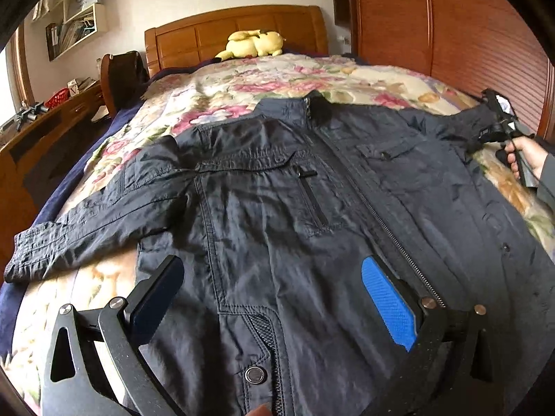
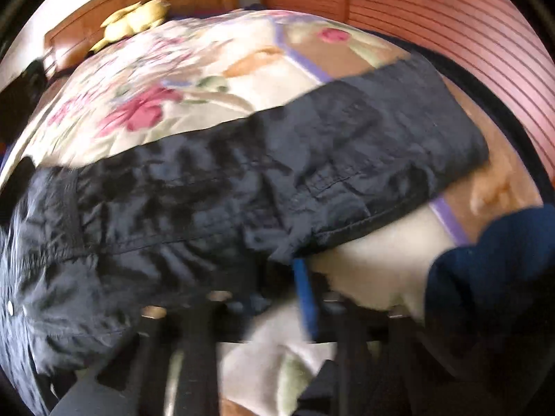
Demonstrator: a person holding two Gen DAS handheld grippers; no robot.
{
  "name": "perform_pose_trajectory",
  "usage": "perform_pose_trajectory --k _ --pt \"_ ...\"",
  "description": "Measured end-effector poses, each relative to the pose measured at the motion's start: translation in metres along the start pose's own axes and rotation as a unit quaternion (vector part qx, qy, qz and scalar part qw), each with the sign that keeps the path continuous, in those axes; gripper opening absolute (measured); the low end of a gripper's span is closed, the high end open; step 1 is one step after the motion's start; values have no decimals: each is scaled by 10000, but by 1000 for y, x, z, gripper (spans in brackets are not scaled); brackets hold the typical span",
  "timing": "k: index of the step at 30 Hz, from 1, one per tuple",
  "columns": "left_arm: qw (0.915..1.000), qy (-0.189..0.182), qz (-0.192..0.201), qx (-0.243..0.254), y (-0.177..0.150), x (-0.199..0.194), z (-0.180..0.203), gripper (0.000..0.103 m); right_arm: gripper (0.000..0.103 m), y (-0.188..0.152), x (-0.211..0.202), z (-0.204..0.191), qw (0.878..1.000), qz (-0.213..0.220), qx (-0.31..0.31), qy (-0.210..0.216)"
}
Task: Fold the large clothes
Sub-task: 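Reach the right gripper to the jacket sleeve cuff and grasp it, then lift the held sleeve and fold it across the jacket front with the right gripper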
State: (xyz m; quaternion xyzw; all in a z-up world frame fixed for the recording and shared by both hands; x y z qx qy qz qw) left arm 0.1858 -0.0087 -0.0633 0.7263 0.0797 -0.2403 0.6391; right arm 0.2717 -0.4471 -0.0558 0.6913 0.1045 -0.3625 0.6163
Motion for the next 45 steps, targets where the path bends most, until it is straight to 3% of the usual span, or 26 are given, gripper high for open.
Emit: perform_pose_trajectory --k 8,12,17,25,30,32,34,36,37,42,45 --pt "9997 -128 54 -195 1 -8 -4 103 6 60 -78 -63 9903 1268 -486 295" --pt "9995 -106 179 -240 6 -16 -8 103 6 73 -131 -134 9787 1670 -825 864" --pt "9992 -131 197 -333 4 -21 -16 103 6 59 -177 -231 9597 1865 -1367 1594" --pt "9991 -51 228 -353 -1 -28 -28 103 6 -10 -226 -339 9283 1662 -1998 2660" --pt "9992 58 271 -281 -3 -35 -37 103 6 -53 -235 -365 9194 1230 -2409 2857" --pt "9991 67 287 -318 -4 -38 -41 103 7 -53 -230 -367 9187 1040 -2470 2902" --pt "9989 86 296 -347 -5 -40 -45 103 15 -59 -232 -376 9176 843 -2505 2968" --pt "9987 103 305 -403 -5 -42 -49 103 34 -61 -233 -378 9168 685 -2519 3023" --pt "9985 97 313 -449 -5 -42 -51 103 39 -61 -232 -377 9161 618 -2557 3026" --pt "9982 103 352 -480 -5 -45 -52 103 47 -59 -242 -370 9111 601 -2658 3092" --pt "9982 107 354 -470 -5 -45 -52 103 53 -56 -243 -367 9104 819 -2631 3087"
Point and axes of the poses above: each gripper's, at about its wrist camera, not at the fingertips, and x roughly the way its jaws point, z to its right, y to its top, the point moved 10 cm from there along x, roughly the way its jaws point, and after that the axes turned 14 degrees about z, right-handed, at the moved point
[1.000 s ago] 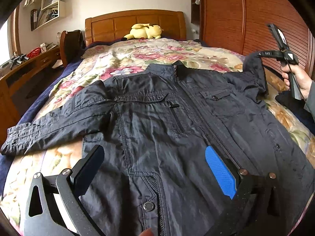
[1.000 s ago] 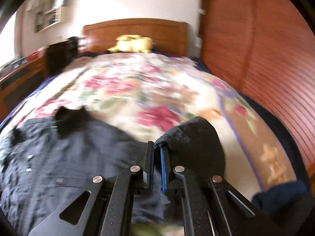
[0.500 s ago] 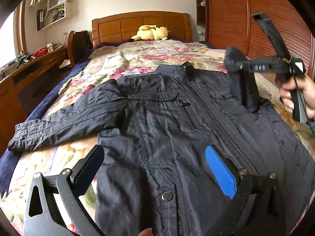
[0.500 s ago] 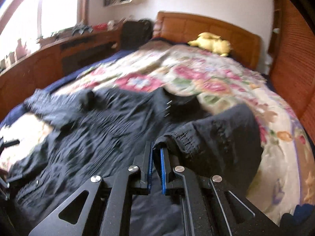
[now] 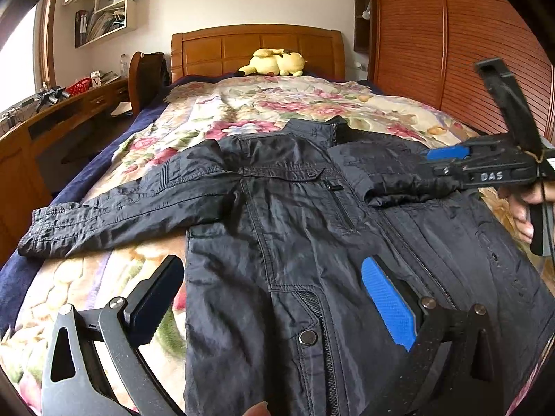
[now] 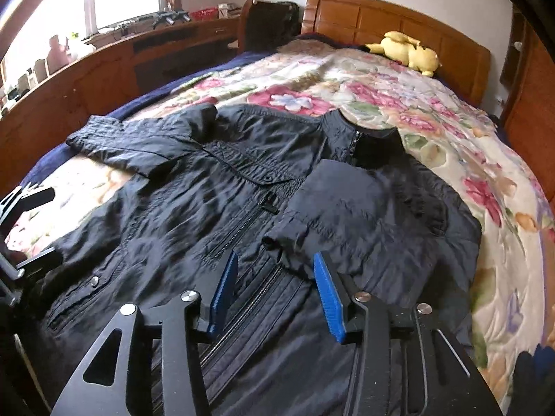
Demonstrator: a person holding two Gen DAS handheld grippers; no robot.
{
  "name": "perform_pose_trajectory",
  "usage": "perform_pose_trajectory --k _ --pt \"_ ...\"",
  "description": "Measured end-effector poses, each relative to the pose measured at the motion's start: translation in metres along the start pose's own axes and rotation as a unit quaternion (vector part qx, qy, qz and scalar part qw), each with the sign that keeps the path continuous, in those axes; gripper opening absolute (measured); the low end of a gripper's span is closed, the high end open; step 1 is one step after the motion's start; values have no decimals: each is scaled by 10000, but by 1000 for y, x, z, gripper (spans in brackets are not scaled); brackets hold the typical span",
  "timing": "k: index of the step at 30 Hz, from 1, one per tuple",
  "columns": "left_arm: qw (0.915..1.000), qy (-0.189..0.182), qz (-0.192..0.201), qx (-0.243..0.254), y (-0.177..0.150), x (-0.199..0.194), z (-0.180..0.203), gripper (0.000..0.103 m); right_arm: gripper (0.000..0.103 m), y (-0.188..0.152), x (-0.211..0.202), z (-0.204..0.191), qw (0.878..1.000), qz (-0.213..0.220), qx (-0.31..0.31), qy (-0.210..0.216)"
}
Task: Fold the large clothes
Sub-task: 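Lift the held sleeve and fold it across the jacket front with the right gripper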
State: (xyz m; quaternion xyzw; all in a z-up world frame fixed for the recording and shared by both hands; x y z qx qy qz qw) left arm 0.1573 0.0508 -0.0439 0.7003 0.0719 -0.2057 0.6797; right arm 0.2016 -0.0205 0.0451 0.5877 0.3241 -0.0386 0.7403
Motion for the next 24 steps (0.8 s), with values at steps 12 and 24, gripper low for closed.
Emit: perform_pose_trajectory --k 12,24 --pt "10000 -28 16 -1 2 -3 5 103 63 -34 27 105 9929 -289 575 -1003" --pt "10000 -13 32 -8 3 -5 4 103 34 -55 84 119 9871 -538 1335 -701"
Point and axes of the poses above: each gripper's, at about its wrist camera, not at the fingertips, and x roughly the way its jaws point, z to its right, y to its top, the point moved 10 cm from there along x, roughly the way its jaws point, and after that the axes turned 14 degrees about z, right-handed, at the moved point
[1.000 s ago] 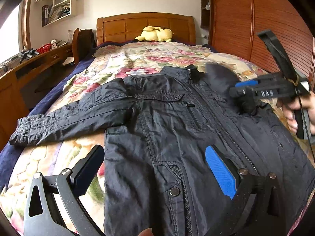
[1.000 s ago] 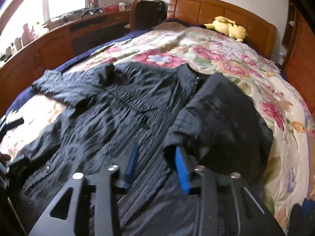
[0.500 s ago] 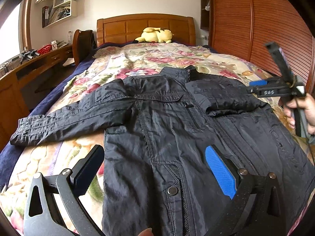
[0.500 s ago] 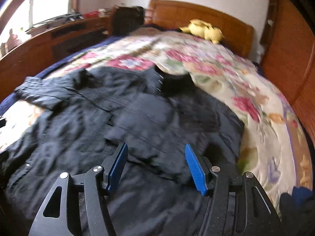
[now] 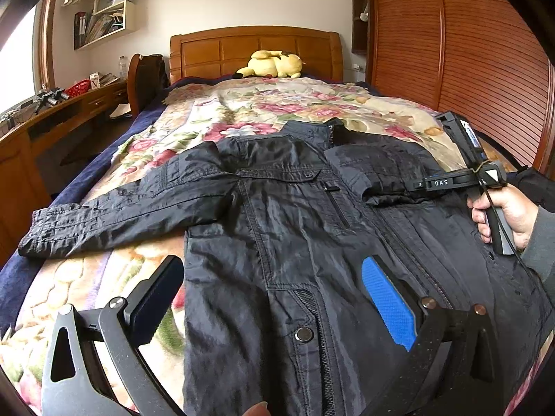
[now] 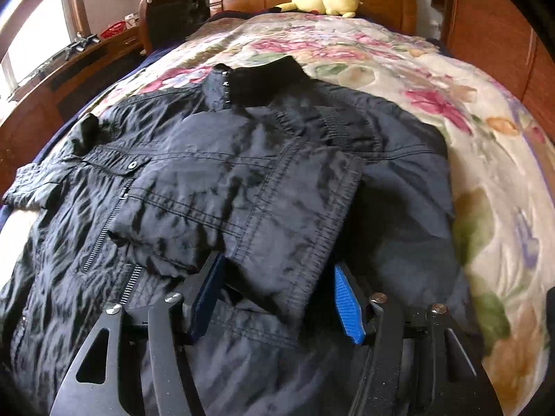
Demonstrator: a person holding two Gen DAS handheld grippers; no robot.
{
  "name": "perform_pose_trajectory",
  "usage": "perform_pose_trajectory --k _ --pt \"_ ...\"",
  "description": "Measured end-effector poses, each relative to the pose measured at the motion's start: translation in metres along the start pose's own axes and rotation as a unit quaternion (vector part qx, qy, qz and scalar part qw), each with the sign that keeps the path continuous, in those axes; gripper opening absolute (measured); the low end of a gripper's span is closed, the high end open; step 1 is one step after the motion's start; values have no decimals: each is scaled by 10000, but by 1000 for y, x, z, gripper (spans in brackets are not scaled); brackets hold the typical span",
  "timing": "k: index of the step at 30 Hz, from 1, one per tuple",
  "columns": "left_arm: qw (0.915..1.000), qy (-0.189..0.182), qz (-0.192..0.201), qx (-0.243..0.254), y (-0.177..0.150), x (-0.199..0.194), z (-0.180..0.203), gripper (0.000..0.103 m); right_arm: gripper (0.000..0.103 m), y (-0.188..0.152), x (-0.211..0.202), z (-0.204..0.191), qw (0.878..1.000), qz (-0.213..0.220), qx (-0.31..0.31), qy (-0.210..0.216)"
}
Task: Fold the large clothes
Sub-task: 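Lift the held sleeve and fold it across the jacket front with the right gripper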
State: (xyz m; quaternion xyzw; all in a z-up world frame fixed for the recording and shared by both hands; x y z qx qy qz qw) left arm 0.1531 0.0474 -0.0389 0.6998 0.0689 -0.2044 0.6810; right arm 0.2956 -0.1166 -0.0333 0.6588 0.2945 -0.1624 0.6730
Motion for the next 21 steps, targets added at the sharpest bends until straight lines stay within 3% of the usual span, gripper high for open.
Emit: perform_pose_trajectory --k 3,5,14,21 --pt "10000 0 18 -71 1 -1 -4 103 15 12 -3 -17 9990 158 -420 -2" --pt "10000 27 34 -85 2 -2 -7 103 12 27 -8 -33 9979 339 -544 103" --pt "9993 166 96 -314 4 -4 -32 103 11 90 -27 -110 9887 974 -1005 528" --pt "9986 240 114 -450 4 -5 -45 103 11 97 -31 -162 9808 1154 -1347 811"
Point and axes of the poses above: each gripper's, at about its wrist camera, not at the fingertips, and x roughly the way its jaws point, z to its right, y to its top, the point moved 10 cm from there along x, roughly the way its jaws point, and after that the axes turned 14 degrees about z, right-handed, at the moved point
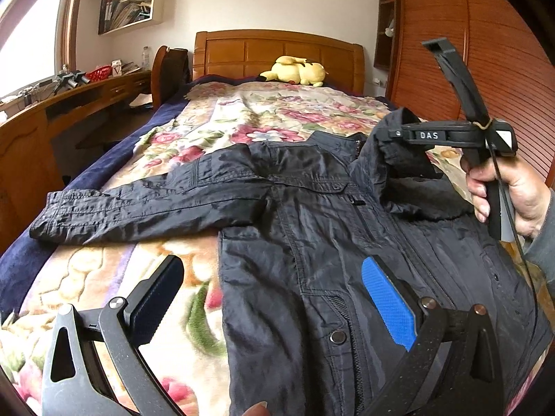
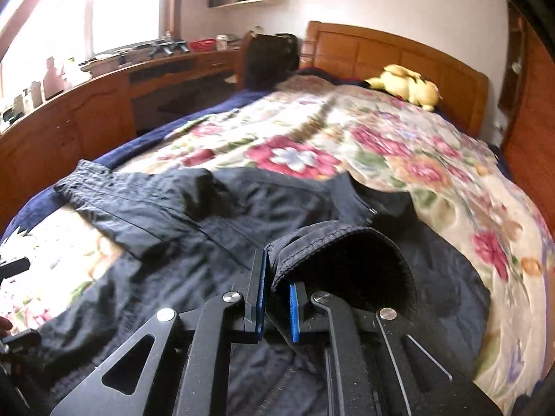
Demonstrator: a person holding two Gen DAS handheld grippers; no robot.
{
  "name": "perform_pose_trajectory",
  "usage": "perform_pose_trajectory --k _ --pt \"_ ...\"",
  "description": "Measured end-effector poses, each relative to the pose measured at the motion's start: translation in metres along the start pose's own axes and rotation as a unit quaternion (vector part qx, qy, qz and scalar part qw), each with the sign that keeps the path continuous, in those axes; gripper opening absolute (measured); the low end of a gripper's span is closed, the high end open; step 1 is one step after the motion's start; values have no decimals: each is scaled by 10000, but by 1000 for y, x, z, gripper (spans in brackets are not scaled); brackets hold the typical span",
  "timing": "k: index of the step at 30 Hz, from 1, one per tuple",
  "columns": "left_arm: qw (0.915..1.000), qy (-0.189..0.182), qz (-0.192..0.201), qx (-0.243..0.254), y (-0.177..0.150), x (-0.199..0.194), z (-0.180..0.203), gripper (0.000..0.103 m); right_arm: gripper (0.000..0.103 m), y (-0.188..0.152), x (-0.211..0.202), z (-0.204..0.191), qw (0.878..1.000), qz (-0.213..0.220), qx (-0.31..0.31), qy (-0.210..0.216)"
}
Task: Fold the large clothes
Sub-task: 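Lift the held sleeve and fold it across the jacket front with the right gripper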
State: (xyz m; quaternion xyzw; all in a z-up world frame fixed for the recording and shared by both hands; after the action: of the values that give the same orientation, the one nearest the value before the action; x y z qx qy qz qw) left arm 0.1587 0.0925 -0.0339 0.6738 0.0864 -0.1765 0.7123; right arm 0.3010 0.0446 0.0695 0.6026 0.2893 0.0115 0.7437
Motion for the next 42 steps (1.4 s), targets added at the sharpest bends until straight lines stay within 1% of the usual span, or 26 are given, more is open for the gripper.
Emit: perform_pose_trajectory --k 4,7,8,9,11,13,14,15,18,19,21,24,27,29,30,33,34,35,36,37,40,42 --pt "10000 11 9 -4 0 0 -1 103 11 6 0 -16 9999 37 -36 154" --pt "10000 15 19 6 1 -1 -3 103 12 3 6 -22 9991 -170 206 325" --pt "10000 16 19 4 0 -1 -3 103 22 0 8 -18 9990 -241 210 319" --pt "10000 16 18 -8 0 -1 -4 103 34 -5 8 -17 9989 -310 173 294" --pt "10000 -1 15 -30 0 -1 -6 103 42 -9 2 -12 9990 -328 128 291" --pt "10000 -5 23 -29 0 -2 -6 103 51 -10 -4 -7 9987 -311 211 334" --pt "10000 -11 31 -28 1 -2 -6 103 58 -12 -9 -3 9986 -285 273 353" --pt "10000 -22 40 -30 1 -2 -6 103 61 -13 -12 0 9987 -239 304 318" --pt "10000 -34 34 -44 0 -1 -6 103 61 -22 -26 14 9993 -234 286 76" --pt "10000 -38 31 -51 0 -1 -6 103 61 -28 -28 16 9990 -277 327 105" --pt "10000 -57 27 -55 0 -1 -4 103 61 -46 -29 16 9976 -517 404 207" --pt "10000 -48 26 -13 0 -1 -3 103 61 -79 -31 8 9946 -943 289 310" --pt "10000 -50 12 -24 -1 -1 -4 103 61 -100 -37 2 9921 -1138 314 418" --pt "10000 -51 23 -36 -1 -1 -4 103 61 -105 -41 1 9921 -1125 320 444" --pt "10000 -55 26 -38 -1 -2 -4 103 61 -106 -45 0 9930 -1085 254 385" --pt "10000 -63 30 -39 -1 -2 -4 103 64 -98 -57 -2 9960 -856 -9 270" --pt "10000 -67 30 -36 0 -2 -3 103 66 -98 -63 0 9967 -767 -29 248" --pt "10000 -67 32 -35 0 -2 -3 103 73 -96 -64 3 9974 -705 -46 173" --pt "10000 -70 34 -32 0 -2 -3 103 76 -95 -60 9 9976 -687 -33 69" --pt "10000 -73 35 -28 0 -2 -2 103 76 -98 -56 12 9978 -669 22 -21" --pt "9999 -91 38 -30 1 -3 -1 103 76 -96 -39 38 9963 -506 670 -191" --pt "9999 -92 38 -14 1 -3 0 103 76 -96 -28 53 9941 -368 943 -387"
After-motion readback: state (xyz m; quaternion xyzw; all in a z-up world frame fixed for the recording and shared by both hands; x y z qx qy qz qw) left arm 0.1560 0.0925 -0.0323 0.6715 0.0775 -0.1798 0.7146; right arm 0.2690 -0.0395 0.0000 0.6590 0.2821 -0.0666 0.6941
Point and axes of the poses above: each gripper's, at about its wrist camera, not at the fingertips, and x roughly the way its jaws point, z to its right, y to its top, the point moved 10 cm from there along x, roughly the way its jaws point, and after that the axes turned 14 degrees about z, right-handed, at the moved point
